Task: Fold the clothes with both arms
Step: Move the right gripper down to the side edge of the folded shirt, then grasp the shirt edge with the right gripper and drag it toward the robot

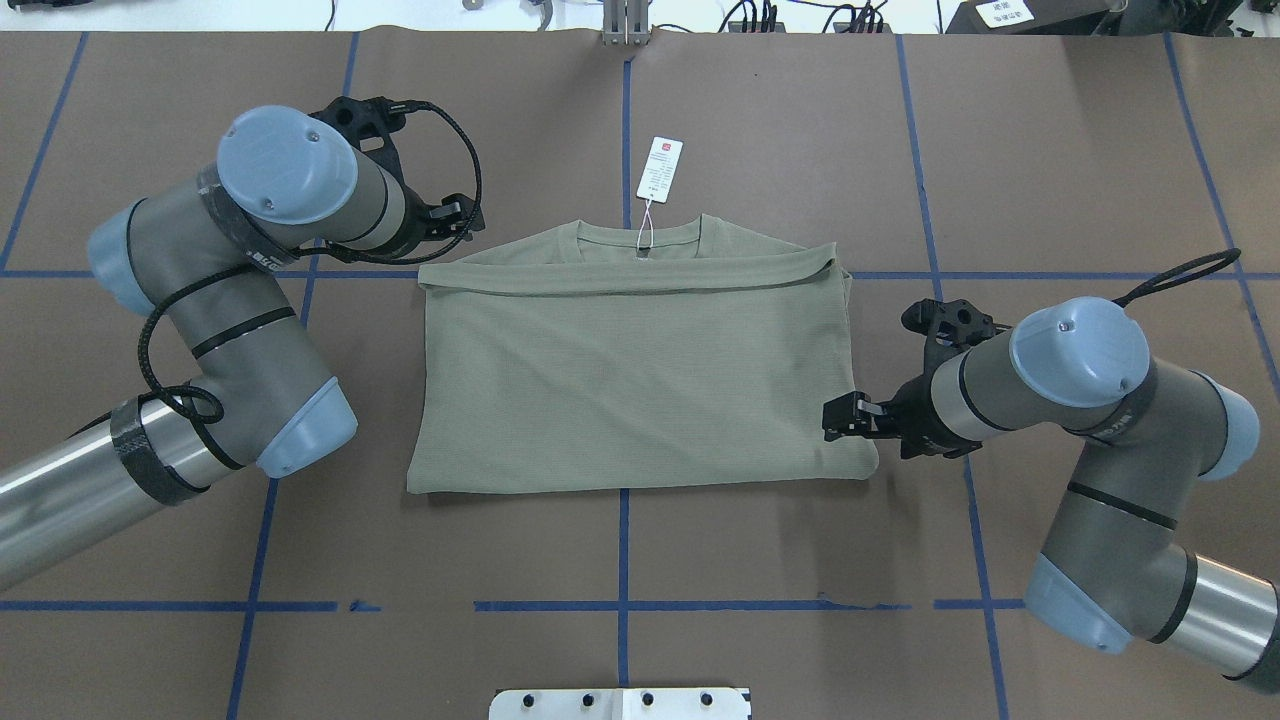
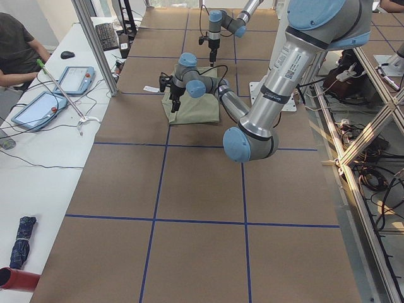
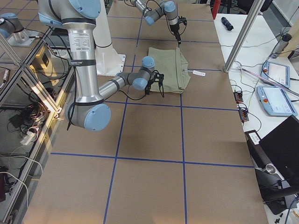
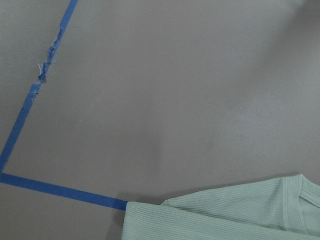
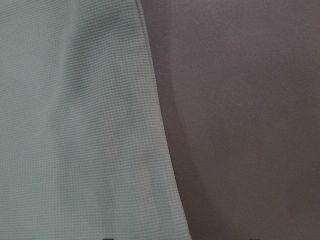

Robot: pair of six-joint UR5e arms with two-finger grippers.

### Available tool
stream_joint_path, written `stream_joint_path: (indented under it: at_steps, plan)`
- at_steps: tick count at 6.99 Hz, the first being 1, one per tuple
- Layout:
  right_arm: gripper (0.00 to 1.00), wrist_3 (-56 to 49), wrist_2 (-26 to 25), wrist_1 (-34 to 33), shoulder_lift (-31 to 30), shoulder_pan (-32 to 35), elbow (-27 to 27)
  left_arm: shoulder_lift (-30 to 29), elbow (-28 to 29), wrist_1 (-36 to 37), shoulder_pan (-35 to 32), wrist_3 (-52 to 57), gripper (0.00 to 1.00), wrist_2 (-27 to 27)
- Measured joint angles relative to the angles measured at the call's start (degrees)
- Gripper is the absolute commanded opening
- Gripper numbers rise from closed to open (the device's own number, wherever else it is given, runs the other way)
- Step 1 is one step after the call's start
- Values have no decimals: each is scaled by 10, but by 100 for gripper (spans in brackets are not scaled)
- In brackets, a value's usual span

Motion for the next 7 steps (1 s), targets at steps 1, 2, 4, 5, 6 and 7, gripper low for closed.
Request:
stream_joint_path:
  at_steps: [1, 2, 4, 5, 6, 7]
  plan:
    - [0, 0, 1, 0, 0, -1, 0, 1, 0, 0, 0, 0, 100, 0]
    - [0, 0, 1, -1, 1, -4, 0, 2, 0, 0, 1, 1, 100, 1]
    - [0, 0, 1, -3, 3, -14, -2, 2, 1, -1, 2, 2, 100, 2]
    - [0, -1, 2, -4, 2, -15, -1, 2, 1, -2, 3, 2, 100, 3]
    - [0, -1, 4, -4, -2, -14, 3, 2, 0, -2, 3, 2, 100, 3]
    - [0, -2, 7, -3, -15, -17, 16, 2, 0, -2, 4, 2, 100, 3]
